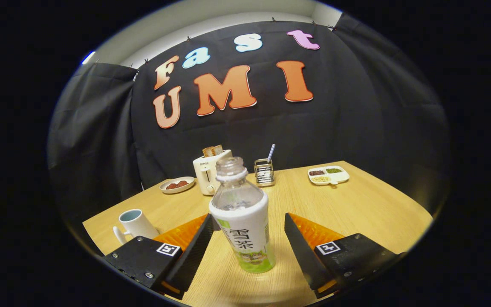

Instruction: Take the bottle from table, then pour the juice into the cup, finally place the bottle on the coaster

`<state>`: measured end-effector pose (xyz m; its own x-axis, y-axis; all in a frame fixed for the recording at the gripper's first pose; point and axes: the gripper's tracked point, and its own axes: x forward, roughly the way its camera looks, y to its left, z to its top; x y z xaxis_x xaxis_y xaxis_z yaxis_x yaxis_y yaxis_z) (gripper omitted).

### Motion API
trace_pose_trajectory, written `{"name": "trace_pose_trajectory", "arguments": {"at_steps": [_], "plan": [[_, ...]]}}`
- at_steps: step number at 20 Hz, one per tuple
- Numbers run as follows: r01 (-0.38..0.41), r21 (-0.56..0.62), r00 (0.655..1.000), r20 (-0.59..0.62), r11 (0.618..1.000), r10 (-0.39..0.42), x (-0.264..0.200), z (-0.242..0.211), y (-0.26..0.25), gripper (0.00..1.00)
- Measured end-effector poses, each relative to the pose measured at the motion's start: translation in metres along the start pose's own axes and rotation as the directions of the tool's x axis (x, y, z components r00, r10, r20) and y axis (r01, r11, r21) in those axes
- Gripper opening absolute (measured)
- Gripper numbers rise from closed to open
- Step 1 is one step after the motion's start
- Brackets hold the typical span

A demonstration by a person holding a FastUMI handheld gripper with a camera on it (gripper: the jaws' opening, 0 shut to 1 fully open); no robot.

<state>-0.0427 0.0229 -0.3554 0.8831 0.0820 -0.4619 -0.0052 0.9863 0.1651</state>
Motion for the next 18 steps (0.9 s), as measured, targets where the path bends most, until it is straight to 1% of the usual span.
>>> {"name": "trace_pose_trajectory", "arguments": {"at_steps": [3, 6, 9, 10, 14, 15, 18], "plan": [[0.009, 0.004, 1.0, -0.022, 1.0, -0.009, 0.006, -0.012, 0.0, 1.0], [0.037, -0.012, 0.999, -0.028, 0.999, -0.037, 0.011, -0.019, -0.004, 0.99], [0.056, -0.007, 0.997, -0.05, 0.998, -0.056, 0.014, -0.026, -0.007, 0.89], [0.058, -0.002, 0.997, -0.056, 0.998, -0.058, 0.015, -0.029, -0.006, 0.88], [0.069, 0.014, 0.995, -0.077, 0.997, -0.068, 0.021, -0.037, -0.005, 0.77], [0.075, 0.01, 0.995, -0.067, 0.997, -0.074, 0.02, -0.035, -0.005, 0.71], [0.095, -0.051, 0.994, -0.052, 0.994, -0.098, 0.02, -0.032, -0.003, 0.66]]}}
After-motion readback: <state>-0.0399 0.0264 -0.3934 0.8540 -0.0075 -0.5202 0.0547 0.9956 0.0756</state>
